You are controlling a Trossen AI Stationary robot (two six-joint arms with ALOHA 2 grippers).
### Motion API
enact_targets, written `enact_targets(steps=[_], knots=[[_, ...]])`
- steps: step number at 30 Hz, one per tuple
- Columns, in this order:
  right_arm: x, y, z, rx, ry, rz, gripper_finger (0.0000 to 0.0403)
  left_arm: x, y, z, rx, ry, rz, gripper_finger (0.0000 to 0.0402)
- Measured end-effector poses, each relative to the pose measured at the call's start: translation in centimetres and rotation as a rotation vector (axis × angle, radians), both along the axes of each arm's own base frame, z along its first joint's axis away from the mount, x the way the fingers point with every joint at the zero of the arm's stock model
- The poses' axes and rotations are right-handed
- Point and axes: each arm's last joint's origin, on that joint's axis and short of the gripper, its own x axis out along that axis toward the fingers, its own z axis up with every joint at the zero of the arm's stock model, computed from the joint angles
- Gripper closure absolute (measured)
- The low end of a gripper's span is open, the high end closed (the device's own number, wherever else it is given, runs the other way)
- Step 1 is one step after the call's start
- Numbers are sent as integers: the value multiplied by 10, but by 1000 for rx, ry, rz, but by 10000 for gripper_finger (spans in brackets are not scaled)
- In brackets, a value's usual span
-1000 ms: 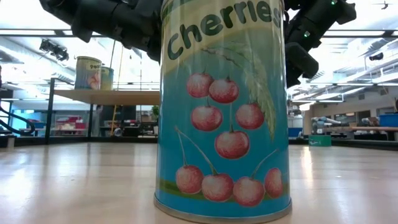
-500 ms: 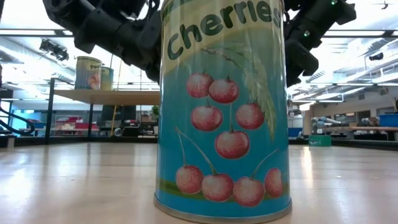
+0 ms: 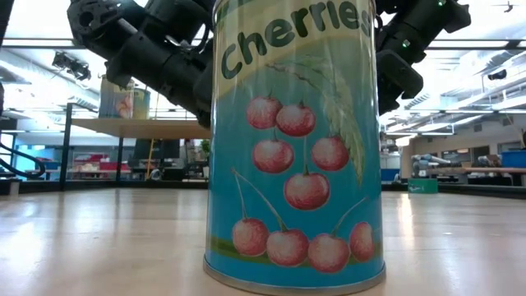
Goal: Pick and place cans onto a shelf
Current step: Put the top canned cherries on the shelf
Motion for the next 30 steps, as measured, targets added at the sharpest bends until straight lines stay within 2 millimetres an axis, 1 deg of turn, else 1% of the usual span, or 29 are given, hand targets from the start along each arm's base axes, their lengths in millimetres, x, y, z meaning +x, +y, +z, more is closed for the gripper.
enact_targets(steps=[2, 6, 8, 10, 12, 15, 17, 19, 21, 23, 25, 27, 30], knots=[[-1, 0, 1, -1, -1, 1, 35, 0, 1, 0, 6, -4, 15, 34], [-5, -1, 9, 0, -14, 4, 35, 0, 2, 7, -13, -25, 5, 80], [-9, -2, 14, 0, -17, 5, 35, -4, 4, 16, -17, -28, 5, 85], [-13, -2, 20, 3, -25, 3, 35, -6, 9, 36, -14, -56, 9, 85], [-15, -3, 25, 7, -43, 3, 35, -9, 20, 68, 18, -84, 26, 85], [-18, -4, 32, 6, -69, 7, 35, -15, 46, 117, 106, -60, 72, 85], [-19, -5, 34, 4, -76, 5, 35, -19, 68, 150, 163, -59, 116, 85], [-19, -7, 35, 4, -79, 1, 35, -24, 93, 182, 216, -89, 179, 85], [-19, -9, 35, 3, -80, -6, 35, -29, 120, 205, 272, -108, 256, 84], [-19, -11, 35, 1, -78, -11, 35, -35, 149, 215, 311, -84, 305, 83], [-19, -13, 35, -1, -75, -17, 35, -41, 175, 220, 301, -97, 291, 83], [-19, -14, 35, -1, -73, -21, 35, -50, 201, 219, 268, -106, 261, 83], [-19, -15, 34, -3, -65, -27, 35, -66, 234, 214, 268, -94, 211, 82]])
